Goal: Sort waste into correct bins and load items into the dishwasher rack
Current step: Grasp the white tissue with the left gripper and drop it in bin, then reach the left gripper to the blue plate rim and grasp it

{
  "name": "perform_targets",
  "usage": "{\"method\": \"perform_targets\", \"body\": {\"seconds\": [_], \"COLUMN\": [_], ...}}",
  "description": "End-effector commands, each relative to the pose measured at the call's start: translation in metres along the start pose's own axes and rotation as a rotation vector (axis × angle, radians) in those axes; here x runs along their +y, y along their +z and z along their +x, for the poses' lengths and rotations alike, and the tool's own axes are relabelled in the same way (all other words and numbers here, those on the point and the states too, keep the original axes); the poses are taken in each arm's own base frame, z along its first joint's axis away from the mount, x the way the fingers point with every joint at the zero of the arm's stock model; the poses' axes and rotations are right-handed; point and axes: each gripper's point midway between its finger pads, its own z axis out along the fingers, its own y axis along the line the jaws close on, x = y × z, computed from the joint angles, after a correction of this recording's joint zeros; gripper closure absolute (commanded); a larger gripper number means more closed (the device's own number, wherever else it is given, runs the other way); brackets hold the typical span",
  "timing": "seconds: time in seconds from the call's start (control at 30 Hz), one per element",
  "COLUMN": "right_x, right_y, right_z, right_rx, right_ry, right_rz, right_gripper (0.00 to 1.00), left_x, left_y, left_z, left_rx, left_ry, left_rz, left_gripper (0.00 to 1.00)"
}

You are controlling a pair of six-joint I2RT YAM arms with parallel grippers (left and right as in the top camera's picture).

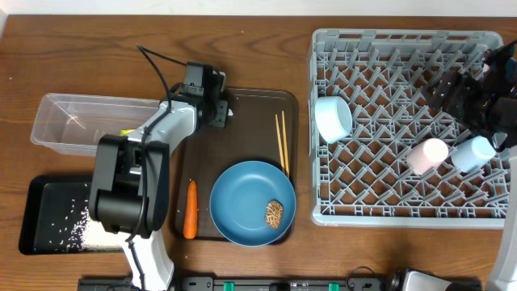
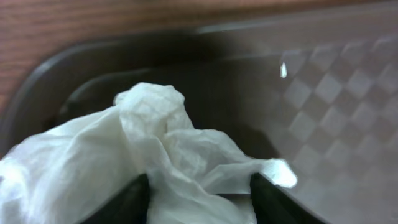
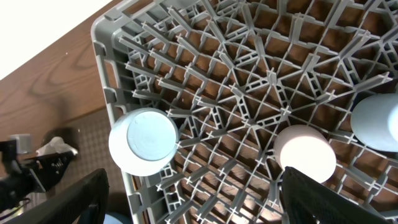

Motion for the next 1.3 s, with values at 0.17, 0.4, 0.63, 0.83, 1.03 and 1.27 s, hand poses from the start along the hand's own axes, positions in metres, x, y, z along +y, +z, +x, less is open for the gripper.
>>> {"method": "perform_targets", "body": {"seconds": [0.17, 0.4, 0.63, 0.83, 1.03, 1.27], "right_x": [-0.002, -0.002, -0.002, -0.001, -0.002, -0.002], "right_y": [-0.005, -0.005, -0.005, -0.005, -0.005, -0.005], "right_z": [-0.001, -0.001, -0.001, -0.004, 0.000, -0.001], "right_rx": [-0.013, -0.013, -0.014, -0.024, -0.009, -0.013], "right_ry": [0.003, 0.003, 0.003, 0.000, 0.005, 0.004], "right_rz": [0.002, 0.002, 0.002, -0.002, 0.002, 0.001], "right_gripper": [0.18, 0.18, 0.18, 0.18, 0.18, 0.17], "left_x": [-0.007, -0.006, 0.062, 0.107, 0.086, -0.001], "left_y": [-0.020, -0.109, -0.164, -0.149, -0.152, -0.192], "left_z": [-0.007, -0.027, 0.014, 0.023, 0.024, 0.029], "left_rx": [-0.023, -0.123, -0.040, -0.029, -0.002, 0.022], "left_ry": [-0.012, -0.034, -0.235, -0.344, -0.366, -0.232], "left_rz": [0.018, -0.012, -0.258, -0.308, -0.153, 0.165], "left_gripper": [0.94, 0.94, 0.93, 0.74, 0.30, 0.39]}}
